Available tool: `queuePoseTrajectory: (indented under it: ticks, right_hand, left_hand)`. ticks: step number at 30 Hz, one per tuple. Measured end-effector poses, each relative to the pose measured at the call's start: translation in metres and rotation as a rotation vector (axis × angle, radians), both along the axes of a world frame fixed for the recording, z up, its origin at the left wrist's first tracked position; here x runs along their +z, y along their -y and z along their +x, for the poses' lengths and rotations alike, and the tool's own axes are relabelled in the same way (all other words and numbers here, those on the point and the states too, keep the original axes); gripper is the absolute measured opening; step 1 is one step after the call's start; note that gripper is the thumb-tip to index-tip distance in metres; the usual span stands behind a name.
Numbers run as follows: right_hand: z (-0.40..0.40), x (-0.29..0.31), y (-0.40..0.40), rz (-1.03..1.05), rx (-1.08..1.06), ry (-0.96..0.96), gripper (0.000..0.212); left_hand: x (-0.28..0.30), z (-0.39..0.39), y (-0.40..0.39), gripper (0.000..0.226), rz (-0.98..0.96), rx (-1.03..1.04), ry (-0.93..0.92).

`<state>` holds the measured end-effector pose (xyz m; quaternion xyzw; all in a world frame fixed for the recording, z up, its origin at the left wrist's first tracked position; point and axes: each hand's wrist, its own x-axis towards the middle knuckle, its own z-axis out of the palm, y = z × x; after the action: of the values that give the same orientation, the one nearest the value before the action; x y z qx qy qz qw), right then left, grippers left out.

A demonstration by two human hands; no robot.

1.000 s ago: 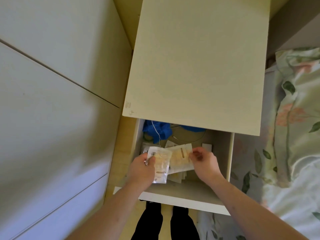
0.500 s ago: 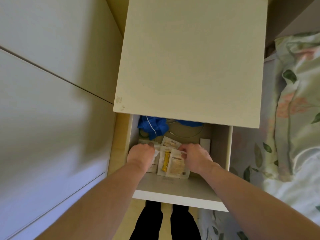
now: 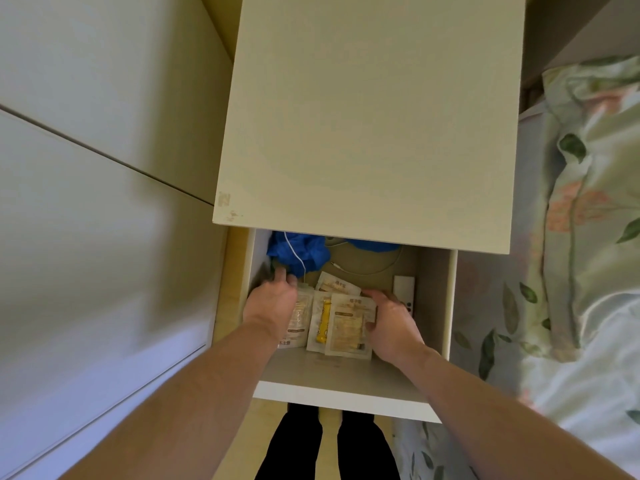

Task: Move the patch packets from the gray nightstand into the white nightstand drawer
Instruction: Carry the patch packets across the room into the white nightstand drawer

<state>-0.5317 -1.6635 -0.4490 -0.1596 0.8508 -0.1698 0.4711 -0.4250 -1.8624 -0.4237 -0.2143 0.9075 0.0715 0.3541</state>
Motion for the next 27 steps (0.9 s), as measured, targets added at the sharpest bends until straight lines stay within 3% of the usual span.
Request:
queuePoseTrajectory:
  ticks: [8, 11, 15, 19, 23, 27]
  right_hand:
    - [0.006, -0.003, -0.004, -0.06, -0.179, 0.106, 0.06]
    - [0.011, 0.001, 0.0, -0.049, -0.162, 0.121, 0.067]
    - [0.018, 0.037, -0.002, 0.005, -0.14, 0.094, 0.078]
    - [0.03, 0.115, -0.019, -0.019, -0.2, 0.1, 0.079]
    - [0.059, 0.217, -0.045, -0.084, -0.254, 0.083, 0.069]
    - [0.091, 0.312, -0.072, -0.176, -0.453, 0.027, 0.059]
  left_hand:
    - [0.005, 0.006, -0.005, 0.076, 0.071, 0.075, -0.042]
    - [0.012, 0.01, -0.009, 0.08, 0.14, 0.113, -0.113]
    - [0.045, 0.016, -0.018, 0.067, 0.198, 0.193, -0.2]
    - [0.117, 0.028, -0.027, 0.052, 0.275, 0.256, -0.219]
    - [0.226, 0.039, -0.033, 0.044, 0.339, 0.284, -0.292]
    - [0.327, 0.053, -0.037, 0.037, 0.348, 0.209, -0.34]
